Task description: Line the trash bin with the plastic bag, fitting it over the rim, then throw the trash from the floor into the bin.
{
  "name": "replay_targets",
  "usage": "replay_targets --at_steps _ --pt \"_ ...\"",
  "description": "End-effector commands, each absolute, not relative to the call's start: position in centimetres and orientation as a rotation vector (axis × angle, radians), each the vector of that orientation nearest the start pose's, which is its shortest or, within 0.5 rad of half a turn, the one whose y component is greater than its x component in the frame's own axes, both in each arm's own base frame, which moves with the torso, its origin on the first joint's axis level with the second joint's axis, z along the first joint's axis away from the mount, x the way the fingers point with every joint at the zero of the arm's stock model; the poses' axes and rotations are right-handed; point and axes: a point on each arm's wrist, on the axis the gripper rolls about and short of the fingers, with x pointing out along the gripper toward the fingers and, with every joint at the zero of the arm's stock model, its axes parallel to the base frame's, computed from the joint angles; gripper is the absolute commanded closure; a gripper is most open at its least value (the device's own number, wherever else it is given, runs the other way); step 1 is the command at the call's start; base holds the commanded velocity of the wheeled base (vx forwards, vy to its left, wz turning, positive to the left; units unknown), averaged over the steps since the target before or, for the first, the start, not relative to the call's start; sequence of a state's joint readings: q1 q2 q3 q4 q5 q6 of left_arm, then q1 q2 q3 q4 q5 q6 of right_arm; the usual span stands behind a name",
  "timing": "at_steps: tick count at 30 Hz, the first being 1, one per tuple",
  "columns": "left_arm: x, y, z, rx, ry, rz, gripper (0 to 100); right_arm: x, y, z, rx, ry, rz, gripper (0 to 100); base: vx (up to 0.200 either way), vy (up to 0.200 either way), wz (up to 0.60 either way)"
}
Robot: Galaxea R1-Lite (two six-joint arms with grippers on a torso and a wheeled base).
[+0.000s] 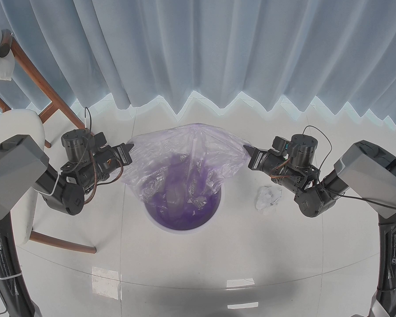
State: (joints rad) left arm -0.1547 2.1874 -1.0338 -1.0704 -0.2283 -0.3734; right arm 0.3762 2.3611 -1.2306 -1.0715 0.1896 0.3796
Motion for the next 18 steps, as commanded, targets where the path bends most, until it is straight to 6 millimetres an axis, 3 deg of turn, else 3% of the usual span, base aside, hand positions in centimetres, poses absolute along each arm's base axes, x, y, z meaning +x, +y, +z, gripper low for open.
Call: replay_targets --at_steps 1,8,13,18 --pt "41.1 -6.9 10.7 -0.374 0.155 -0.358 100 42.6 17.3 6.7 0.362 0.193 0.544 100 0.000 0.000 0.00" --pt "41.7 -7.4 8.8 -0.372 0.183 -0.306 100 42.8 17.2 6.1 0.362 0.206 0.535 100 0.000 0.000 0.00" --pt "41.6 -8.7 8.8 -0.358 0.159 -0.240 100 43.1 17.4 5.6 0.362 0.211 0.534 100 0.000 0.000 0.00" --pt "41.7 -8.2 8.8 -0.351 0.157 -0.197 100 43.3 17.4 5.0 0.360 0.227 0.529 100 0.000 0.000 0.00"
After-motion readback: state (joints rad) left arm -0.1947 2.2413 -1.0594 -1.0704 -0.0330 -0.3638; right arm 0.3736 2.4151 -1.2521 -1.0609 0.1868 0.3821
